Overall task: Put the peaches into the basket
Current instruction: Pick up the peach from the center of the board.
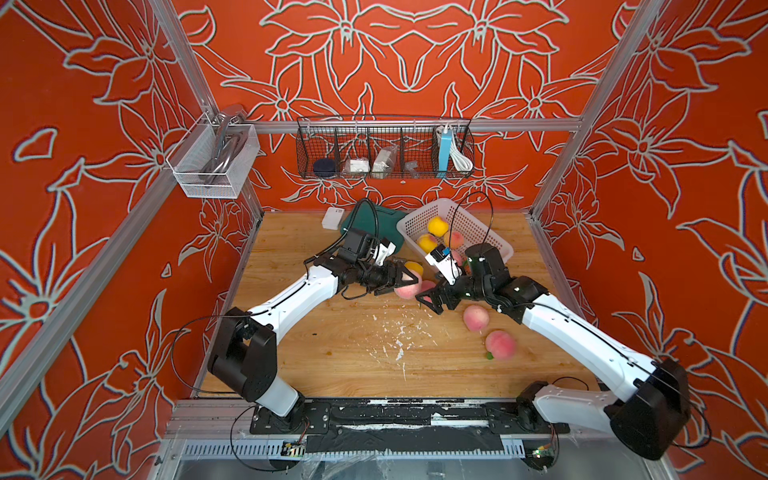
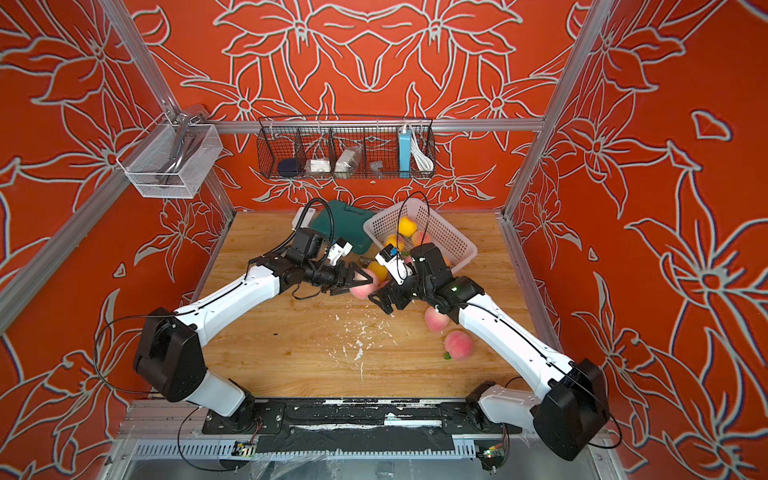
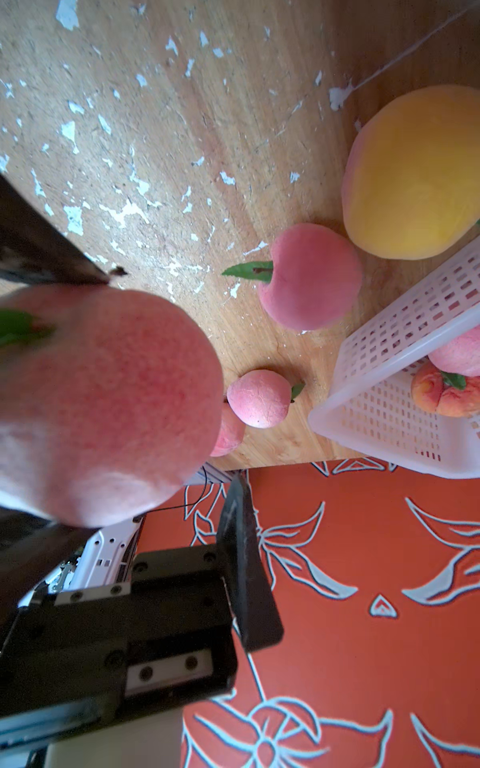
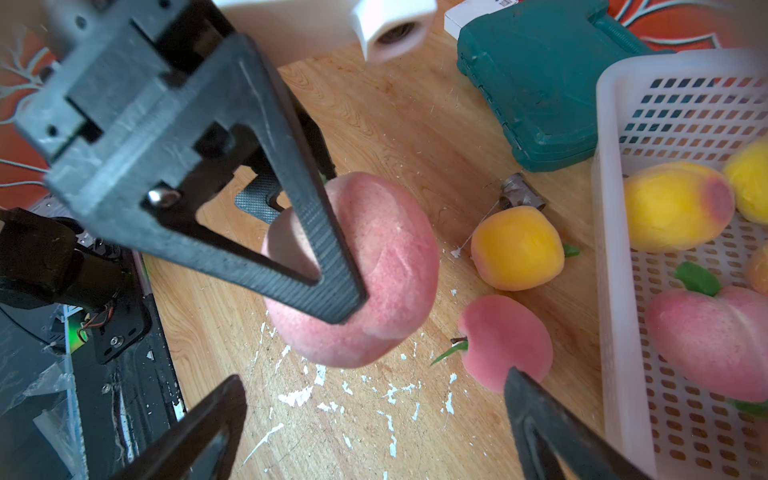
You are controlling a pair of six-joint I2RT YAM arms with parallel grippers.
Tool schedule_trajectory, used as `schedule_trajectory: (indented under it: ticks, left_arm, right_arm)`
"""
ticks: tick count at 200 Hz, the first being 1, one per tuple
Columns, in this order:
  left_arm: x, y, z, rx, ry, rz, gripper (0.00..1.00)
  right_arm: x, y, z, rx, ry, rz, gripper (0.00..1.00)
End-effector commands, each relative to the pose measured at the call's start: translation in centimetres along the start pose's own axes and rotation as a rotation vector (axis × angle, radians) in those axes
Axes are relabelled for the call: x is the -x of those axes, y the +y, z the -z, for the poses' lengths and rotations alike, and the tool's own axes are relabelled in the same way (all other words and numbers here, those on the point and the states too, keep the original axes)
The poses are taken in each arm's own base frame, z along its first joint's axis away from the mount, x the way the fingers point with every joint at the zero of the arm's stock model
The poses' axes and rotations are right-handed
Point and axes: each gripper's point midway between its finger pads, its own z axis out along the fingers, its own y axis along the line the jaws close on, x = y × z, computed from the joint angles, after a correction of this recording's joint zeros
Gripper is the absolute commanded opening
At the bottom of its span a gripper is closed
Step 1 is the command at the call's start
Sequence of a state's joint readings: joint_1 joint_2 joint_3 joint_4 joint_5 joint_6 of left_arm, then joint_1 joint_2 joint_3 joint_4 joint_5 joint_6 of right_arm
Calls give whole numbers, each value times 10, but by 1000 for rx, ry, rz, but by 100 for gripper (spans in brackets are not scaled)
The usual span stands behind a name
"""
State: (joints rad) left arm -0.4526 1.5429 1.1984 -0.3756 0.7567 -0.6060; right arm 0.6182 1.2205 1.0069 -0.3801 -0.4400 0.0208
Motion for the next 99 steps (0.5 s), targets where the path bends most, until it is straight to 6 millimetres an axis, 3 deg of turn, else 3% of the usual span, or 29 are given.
schedule_trajectory:
  ticks: [1, 99]
  left_arm:
    - [6, -25, 12, -71, -21, -39, 70]
    - [3, -35, 14, -117, -8, -44, 70]
  right_arm:
    - [23, 3, 3, 3, -56, 36, 99]
    - [31, 13, -15, 63, -57, 45, 99]
